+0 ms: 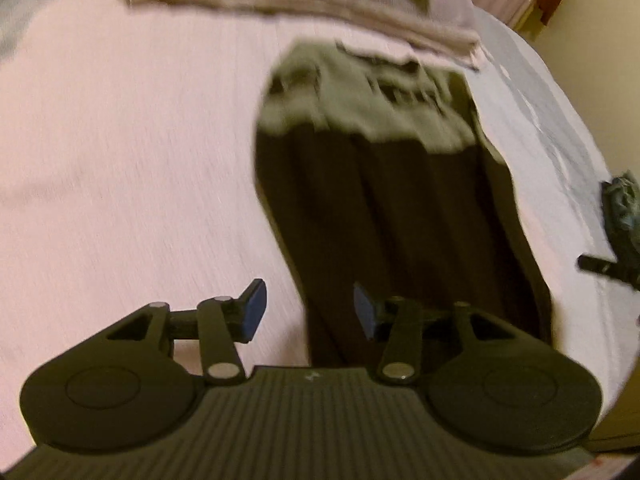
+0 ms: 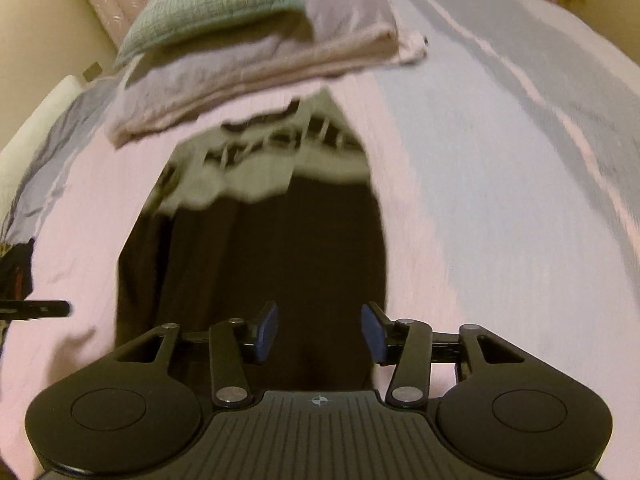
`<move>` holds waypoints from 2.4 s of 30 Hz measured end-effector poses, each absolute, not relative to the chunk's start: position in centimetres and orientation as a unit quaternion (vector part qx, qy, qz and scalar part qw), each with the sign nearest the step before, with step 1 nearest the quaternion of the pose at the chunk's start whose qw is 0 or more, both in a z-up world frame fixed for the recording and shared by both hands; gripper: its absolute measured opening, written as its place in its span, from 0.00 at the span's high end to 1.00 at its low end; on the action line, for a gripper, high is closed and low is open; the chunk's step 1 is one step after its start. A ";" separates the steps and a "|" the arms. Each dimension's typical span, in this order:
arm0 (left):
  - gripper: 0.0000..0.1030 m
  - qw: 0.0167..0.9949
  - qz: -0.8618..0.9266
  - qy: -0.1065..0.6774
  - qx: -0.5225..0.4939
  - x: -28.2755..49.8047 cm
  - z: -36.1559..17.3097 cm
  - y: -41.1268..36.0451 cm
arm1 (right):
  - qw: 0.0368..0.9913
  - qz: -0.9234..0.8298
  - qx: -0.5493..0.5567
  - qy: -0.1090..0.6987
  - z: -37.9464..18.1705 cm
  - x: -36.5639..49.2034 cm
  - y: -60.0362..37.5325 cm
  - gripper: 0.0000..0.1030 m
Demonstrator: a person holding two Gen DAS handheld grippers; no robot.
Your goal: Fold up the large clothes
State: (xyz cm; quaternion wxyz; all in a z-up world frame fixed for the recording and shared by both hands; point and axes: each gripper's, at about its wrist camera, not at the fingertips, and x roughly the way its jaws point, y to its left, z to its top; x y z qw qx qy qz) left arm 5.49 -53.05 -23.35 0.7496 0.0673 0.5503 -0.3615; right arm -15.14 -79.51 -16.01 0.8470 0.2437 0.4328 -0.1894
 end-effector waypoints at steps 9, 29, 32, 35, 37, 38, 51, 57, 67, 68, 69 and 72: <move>0.59 0.716 -0.434 0.542 0.071 -4.2 -25.2 -54.9 | 0.836 -0.215 0.226 0.452 -18.5 -19.9 -70.2 0.51; 0.89 0.738 -0.468 0.460 0.159 -6.7 -23.0 -54.5 | 0.847 -0.185 0.188 0.462 -19.9 -20.9 -68.7 0.47; 0.90 0.775 -0.425 0.460 0.084 -1.7 -18.7 -49.3 | 0.850 -0.170 0.182 0.465 -20.0 -19.8 -68.0 0.47; 0.90 0.813 -0.373 0.443 0.059 3.8 -15.3 -43.8 | 0.849 -0.162 0.166 0.474 -20.5 -18.5 -67.5 0.47; 0.90 0.837 -0.332 0.431 0.050 7.6 -14.1 -40.2 | 0.848 -0.159 0.159 0.481 -21.0 -17.6 -67.3 0.47; 0.90 0.848 -0.312 0.427 0.046 9.4 -13.8 -38.4 | 0.847 -0.160 0.153 0.483 -21.4 -17.3 -67.3 0.47; 0.88 0.868 -0.187 0.456 0.050 16.5 -18.8 -27.6 | 0.819 -0.207 0.171 0.507 -24.2 -16.4 -67.4 0.47; 0.86 0.847 -0.245 0.462 0.091 13.6 -19.5 -30.9 | 0.819 -0.235 0.175 0.493 -23.0 -16.3 -67.0 0.84; 0.83 0.820 -0.327 0.451 0.129 8.0 -18.4 -43.9 | 0.834 -0.290 0.201 0.423 -13.9 -21.9 -76.9 1.00; 0.83 0.820 -0.331 0.448 0.131 7.5 -18.1 -45.6 | 0.836 -0.299 0.195 0.416 -12.5 -22.7 -79.6 1.00; 0.83 0.820 -0.334 0.445 0.133 7.0 -17.8 -47.2 | 0.838 -0.308 0.188 0.410 -11.5 -23.5 -82.4 1.00; 0.81 0.821 -0.335 0.441 0.138 5.7 -17.1 -52.9 | 0.839 -0.335 0.151 0.401 -9.1 -25.5 -90.8 1.00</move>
